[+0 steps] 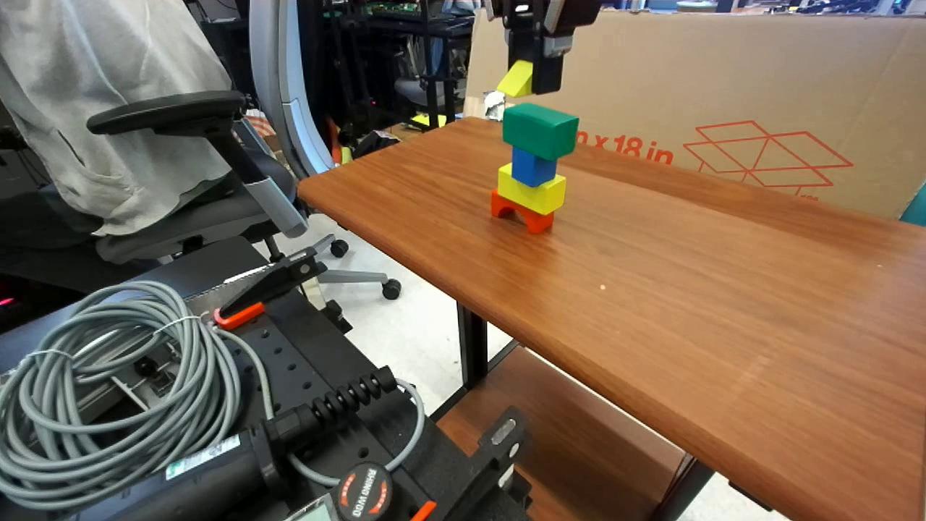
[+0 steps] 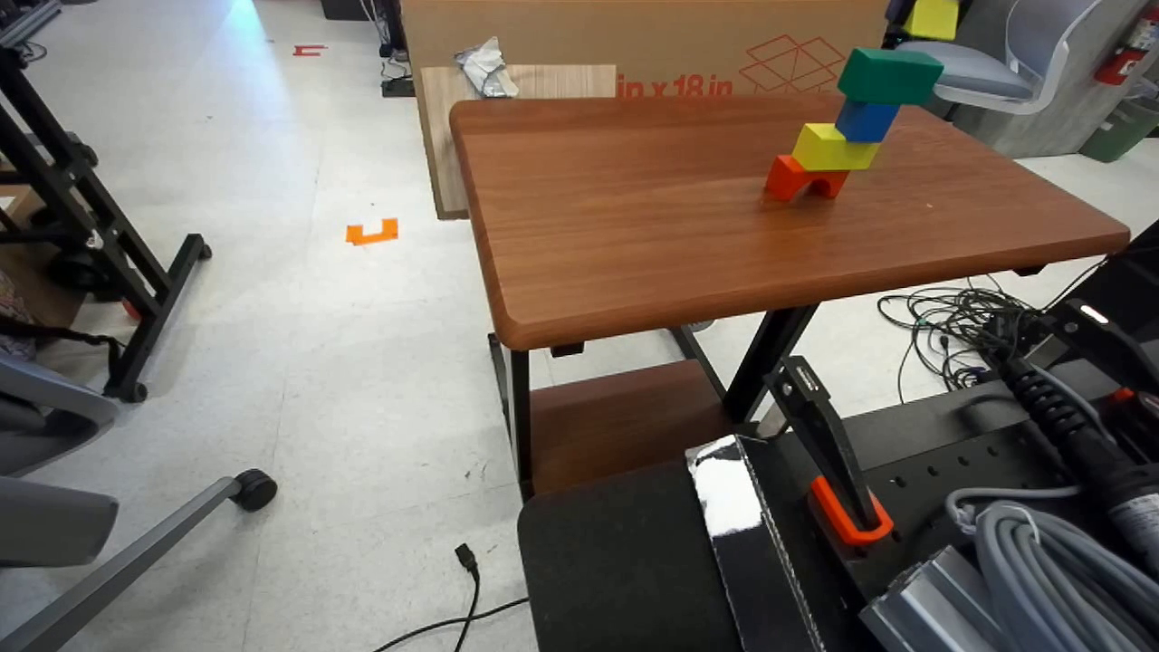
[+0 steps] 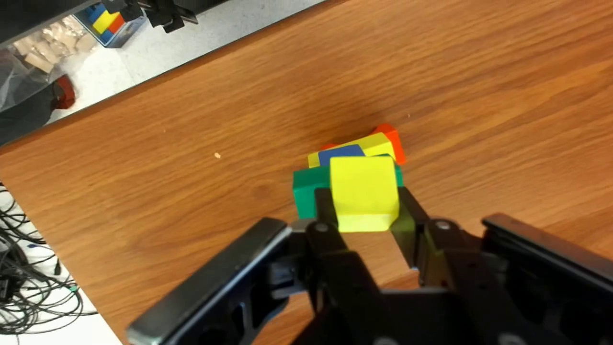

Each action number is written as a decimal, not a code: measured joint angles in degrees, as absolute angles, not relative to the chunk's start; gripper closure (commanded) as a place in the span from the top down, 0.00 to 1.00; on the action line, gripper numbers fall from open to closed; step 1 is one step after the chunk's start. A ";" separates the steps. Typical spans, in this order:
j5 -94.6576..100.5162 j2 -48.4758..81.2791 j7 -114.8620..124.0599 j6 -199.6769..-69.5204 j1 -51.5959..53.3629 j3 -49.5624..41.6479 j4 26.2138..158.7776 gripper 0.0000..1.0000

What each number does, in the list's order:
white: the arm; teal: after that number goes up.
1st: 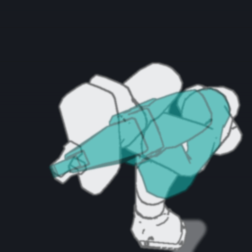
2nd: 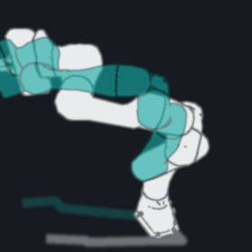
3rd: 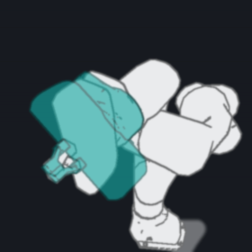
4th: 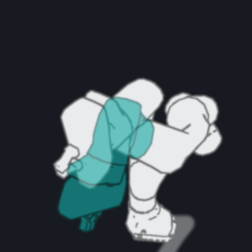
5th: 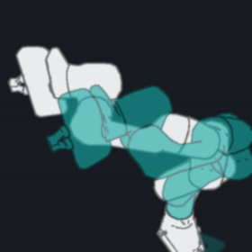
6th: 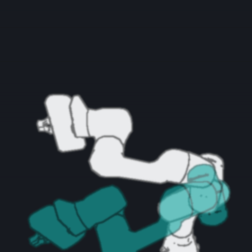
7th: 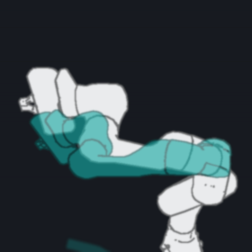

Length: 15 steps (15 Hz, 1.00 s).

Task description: Put the yellow block on top of the stack

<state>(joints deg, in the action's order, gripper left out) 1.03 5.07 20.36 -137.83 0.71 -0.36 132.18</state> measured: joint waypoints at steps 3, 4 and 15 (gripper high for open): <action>1.11 7.13 20.36 -137.83 0.71 -0.71 131.14 0.08; 1.14 7.64 20.36 -137.83 0.71 -0.82 130.78 0.08; 2.03 8.80 20.37 -137.84 0.73 -1.03 129.09 0.99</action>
